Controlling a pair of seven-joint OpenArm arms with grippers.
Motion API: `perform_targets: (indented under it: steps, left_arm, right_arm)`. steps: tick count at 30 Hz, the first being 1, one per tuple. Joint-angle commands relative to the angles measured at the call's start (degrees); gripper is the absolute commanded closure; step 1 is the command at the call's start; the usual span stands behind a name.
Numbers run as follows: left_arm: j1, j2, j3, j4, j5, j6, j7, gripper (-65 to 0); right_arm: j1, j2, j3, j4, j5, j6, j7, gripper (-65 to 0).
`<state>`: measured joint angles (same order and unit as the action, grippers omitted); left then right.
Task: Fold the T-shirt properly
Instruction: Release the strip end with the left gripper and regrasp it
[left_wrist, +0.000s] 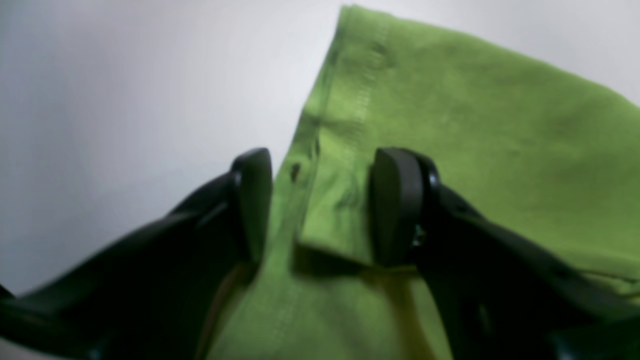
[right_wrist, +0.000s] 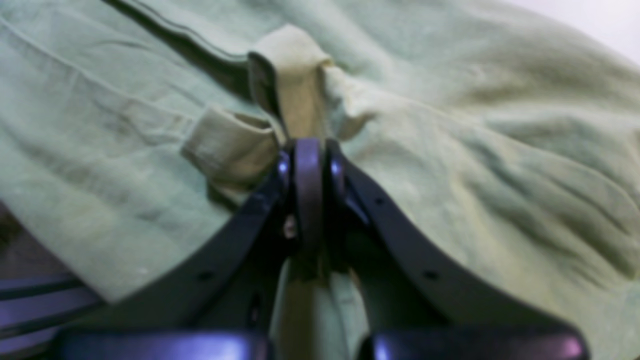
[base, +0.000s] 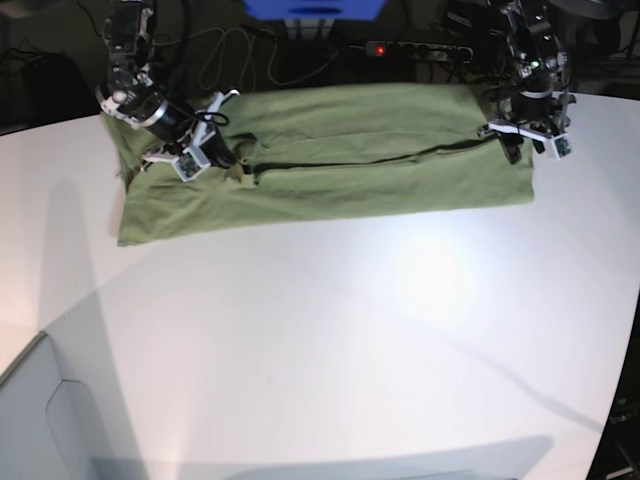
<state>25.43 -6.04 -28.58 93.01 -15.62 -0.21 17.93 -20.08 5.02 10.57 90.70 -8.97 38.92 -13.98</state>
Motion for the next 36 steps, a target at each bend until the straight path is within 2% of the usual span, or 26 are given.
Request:
perform_targets:
  steps: [1, 14, 36]
  left_arm:
    - [0.9, -0.5, -0.3, 1.4, -0.2, 0.2, -1.1, -31.2]
    - [1.0, -0.4, -3.6, 2.0, -0.2, 0.2, -0.7, -31.6]
    - [0.9, -0.4, -1.2, -2.0, -0.3, 0.1, -1.1, -31.3]
  right_arm:
    - [-0.3, 0.2, 0.0, 0.4, -0.8, 1.1, -1.2, -0.1]
    - [-0.5, 0.2, 0.0, 0.5, -0.8, 1.1, -1.2, -0.1]
    - [-0.2, 0.2, 0.0, 0.7, -0.8, 1.1, -1.5, -0.1]
